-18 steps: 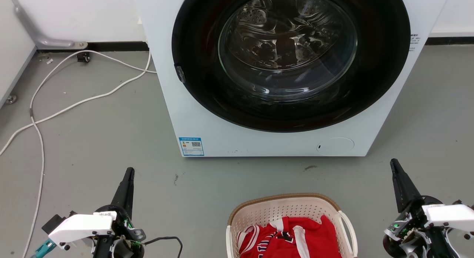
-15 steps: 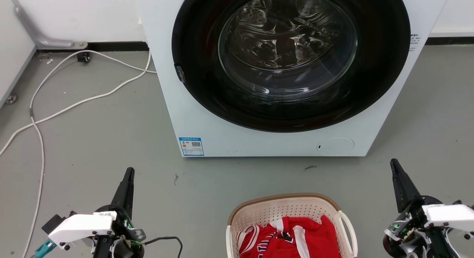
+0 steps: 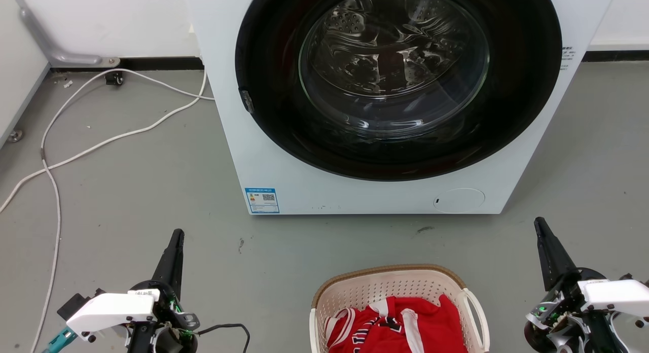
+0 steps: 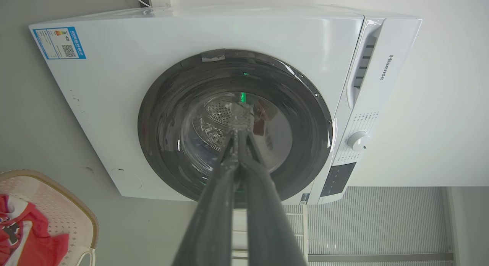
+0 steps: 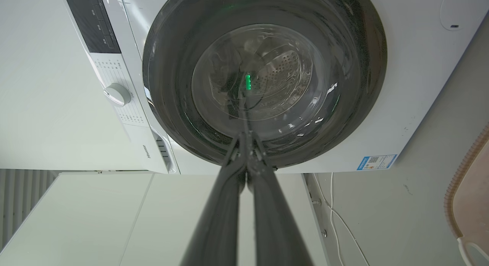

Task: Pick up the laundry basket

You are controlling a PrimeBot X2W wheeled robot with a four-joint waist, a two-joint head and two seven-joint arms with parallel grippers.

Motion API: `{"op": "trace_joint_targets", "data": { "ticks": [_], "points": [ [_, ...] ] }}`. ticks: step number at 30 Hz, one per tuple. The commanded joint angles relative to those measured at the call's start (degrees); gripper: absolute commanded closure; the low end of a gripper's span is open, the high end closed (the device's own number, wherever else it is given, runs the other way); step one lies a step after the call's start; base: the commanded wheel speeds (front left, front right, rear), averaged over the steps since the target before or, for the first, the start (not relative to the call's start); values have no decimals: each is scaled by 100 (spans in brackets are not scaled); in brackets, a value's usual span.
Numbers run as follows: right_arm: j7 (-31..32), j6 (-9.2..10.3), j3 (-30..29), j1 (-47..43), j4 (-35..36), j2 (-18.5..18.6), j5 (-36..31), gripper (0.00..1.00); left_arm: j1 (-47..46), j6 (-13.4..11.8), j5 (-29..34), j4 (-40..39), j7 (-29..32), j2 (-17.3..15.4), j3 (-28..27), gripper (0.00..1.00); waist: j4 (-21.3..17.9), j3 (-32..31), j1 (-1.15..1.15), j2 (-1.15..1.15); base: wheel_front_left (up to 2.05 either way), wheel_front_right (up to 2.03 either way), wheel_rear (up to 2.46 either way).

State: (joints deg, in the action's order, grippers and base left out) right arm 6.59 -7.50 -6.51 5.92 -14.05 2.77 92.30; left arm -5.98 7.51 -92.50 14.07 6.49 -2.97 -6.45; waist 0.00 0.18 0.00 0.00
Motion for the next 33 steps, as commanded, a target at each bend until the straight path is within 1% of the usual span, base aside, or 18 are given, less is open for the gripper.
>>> {"op": "trace_joint_targets", "data": {
  "ticks": [1,17,18,21,26,29,33],
  "points": [
    [9,2,-4,63,-2,19,23,100,-53,14,18,7,26,7,-20,100,0,0,0,0,0,0,0],
    [9,2,-4,63,-2,20,23,100,-54,15,19,7,27,8,-21,100,0,0,0,0,0,0,0],
    [0,0,1,-9,-14,-2,-2,0,9,-1,0,18,-2,2,2,0,0,0,0,0,0,0,0],
    [-11,1,17,-123,-138,-12,-9,0,117,-3,1,136,-20,25,21,0,0,1,0,0,0,0,0],
    [-162,1,74,-158,-70,-10,-151,0,153,-3,87,-20,-171,23,50,0,3,4,0,0,0,0,0],
    [-247,1,73,-173,-17,-9,-327,0,169,-3,341,-95,-255,22,31,0,5,5,0,0,0,0,0],
    [-358,1,47,-194,89,-8,-796,0,176,-5,843,-232,-365,21,42,0,9,8,0,0,0,0,0]
  ]
}}
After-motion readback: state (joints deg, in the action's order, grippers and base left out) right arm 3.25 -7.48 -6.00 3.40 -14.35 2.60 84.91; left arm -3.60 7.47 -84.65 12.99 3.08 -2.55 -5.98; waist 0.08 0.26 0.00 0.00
